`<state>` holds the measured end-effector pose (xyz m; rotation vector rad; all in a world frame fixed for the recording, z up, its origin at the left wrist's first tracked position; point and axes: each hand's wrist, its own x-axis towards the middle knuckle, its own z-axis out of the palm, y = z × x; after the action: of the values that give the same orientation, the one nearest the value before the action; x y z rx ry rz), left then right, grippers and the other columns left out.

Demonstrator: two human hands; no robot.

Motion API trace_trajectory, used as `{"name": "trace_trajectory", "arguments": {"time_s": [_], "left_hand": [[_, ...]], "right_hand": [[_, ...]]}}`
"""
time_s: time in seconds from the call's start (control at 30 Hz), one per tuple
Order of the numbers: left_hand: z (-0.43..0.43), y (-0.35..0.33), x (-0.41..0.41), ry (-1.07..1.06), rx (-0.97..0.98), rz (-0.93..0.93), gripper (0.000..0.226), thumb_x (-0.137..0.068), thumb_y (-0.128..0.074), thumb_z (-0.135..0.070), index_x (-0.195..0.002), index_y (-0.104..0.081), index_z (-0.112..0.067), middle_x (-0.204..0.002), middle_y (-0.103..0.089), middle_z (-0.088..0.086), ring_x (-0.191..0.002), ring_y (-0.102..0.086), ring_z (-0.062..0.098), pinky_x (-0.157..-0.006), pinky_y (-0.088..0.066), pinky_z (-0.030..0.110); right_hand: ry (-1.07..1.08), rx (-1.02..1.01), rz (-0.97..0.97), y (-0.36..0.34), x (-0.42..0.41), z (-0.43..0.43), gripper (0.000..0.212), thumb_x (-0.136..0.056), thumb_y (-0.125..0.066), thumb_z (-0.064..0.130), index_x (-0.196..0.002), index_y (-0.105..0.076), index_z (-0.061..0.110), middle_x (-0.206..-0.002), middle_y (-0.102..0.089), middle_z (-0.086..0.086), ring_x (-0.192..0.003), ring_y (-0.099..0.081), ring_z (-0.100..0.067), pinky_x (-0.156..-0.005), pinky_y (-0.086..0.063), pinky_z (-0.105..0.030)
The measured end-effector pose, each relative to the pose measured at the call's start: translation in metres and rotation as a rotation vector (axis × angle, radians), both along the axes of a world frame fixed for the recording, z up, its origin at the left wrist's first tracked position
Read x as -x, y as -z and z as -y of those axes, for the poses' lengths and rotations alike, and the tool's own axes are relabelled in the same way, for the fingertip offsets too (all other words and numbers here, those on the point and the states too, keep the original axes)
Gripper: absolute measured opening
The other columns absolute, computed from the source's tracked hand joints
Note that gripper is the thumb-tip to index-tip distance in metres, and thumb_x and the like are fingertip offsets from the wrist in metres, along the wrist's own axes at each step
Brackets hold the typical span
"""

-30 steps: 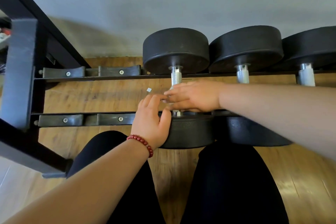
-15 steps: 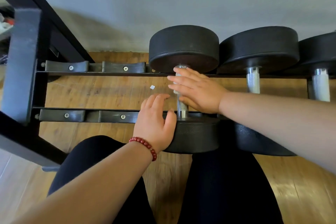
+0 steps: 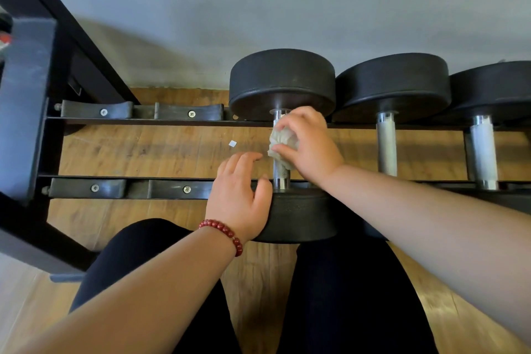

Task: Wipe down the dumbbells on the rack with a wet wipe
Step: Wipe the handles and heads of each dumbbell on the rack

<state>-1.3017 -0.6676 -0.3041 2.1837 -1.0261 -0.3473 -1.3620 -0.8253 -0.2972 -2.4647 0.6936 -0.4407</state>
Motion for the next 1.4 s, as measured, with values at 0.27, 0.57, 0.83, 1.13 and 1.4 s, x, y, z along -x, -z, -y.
{"name": "trace_trajectory", "arguments": {"time_s": [0.27, 0.57, 0.83, 1.13, 1.4], "left_hand": [[-0.001, 0.000, 0.001, -0.021, 0.014, -0.020, 0.040, -0.095, -0.043, -0.024, -0.134, -0.048, -0.016, -0.135, -0.048, -0.003, -0.129, -0.034, 0.010, -0.097, -0.027, 0.021], [-0.001, 0.001, 0.000, -0.018, 0.019, -0.024, 0.044, -0.091, -0.038, -0.031, -0.130, -0.051, -0.017, -0.129, -0.051, -0.004, -0.124, -0.039, 0.011, -0.092, -0.031, 0.023], [0.000, 0.003, 0.000, -0.017, 0.014, -0.035, 0.053, -0.086, -0.032, -0.037, -0.132, -0.049, -0.018, -0.131, -0.051, -0.005, -0.126, -0.037, 0.009, -0.095, -0.031, 0.024], [-0.001, 0.000, 0.001, -0.004, 0.016, -0.039, 0.055, -0.084, -0.031, -0.037, -0.132, -0.050, -0.018, -0.128, -0.050, -0.007, -0.123, -0.036, 0.006, -0.093, -0.029, 0.022], [-0.001, -0.001, 0.000, -0.007, 0.023, -0.049, 0.039, -0.096, -0.041, -0.026, -0.133, -0.048, -0.018, -0.127, -0.047, -0.010, -0.121, -0.032, 0.000, -0.092, -0.028, 0.021]], "right_hand": [[0.330, -0.684, -0.275, 0.001, -0.025, -0.012, 0.047, -0.097, -0.053, 0.041, -0.133, -0.051, 0.011, -0.121, -0.062, -0.006, -0.105, -0.058, -0.020, -0.090, -0.048, -0.033], [0.400, -1.101, -0.105, 0.010, -0.032, -0.002, 0.044, -0.083, -0.072, 0.010, -0.123, -0.054, 0.006, -0.113, -0.065, -0.015, -0.103, -0.066, -0.028, -0.095, -0.053, -0.046], [0.533, -1.086, -0.008, 0.000, -0.055, 0.007, 0.024, -0.074, -0.069, 0.002, -0.096, -0.062, 0.003, -0.098, -0.068, -0.019, -0.093, -0.070, -0.031, -0.089, -0.056, -0.046], [0.489, -1.117, 0.010, 0.016, -0.051, 0.013, 0.034, -0.076, -0.076, 0.007, -0.107, -0.060, 0.002, -0.100, -0.069, -0.018, -0.089, -0.070, -0.027, -0.087, -0.057, -0.042], [0.293, -1.182, -0.131, 0.015, -0.020, -0.001, 0.039, -0.078, -0.079, 0.012, -0.111, -0.058, 0.009, -0.107, -0.069, -0.013, -0.106, -0.066, -0.028, -0.099, -0.050, -0.045]]}}
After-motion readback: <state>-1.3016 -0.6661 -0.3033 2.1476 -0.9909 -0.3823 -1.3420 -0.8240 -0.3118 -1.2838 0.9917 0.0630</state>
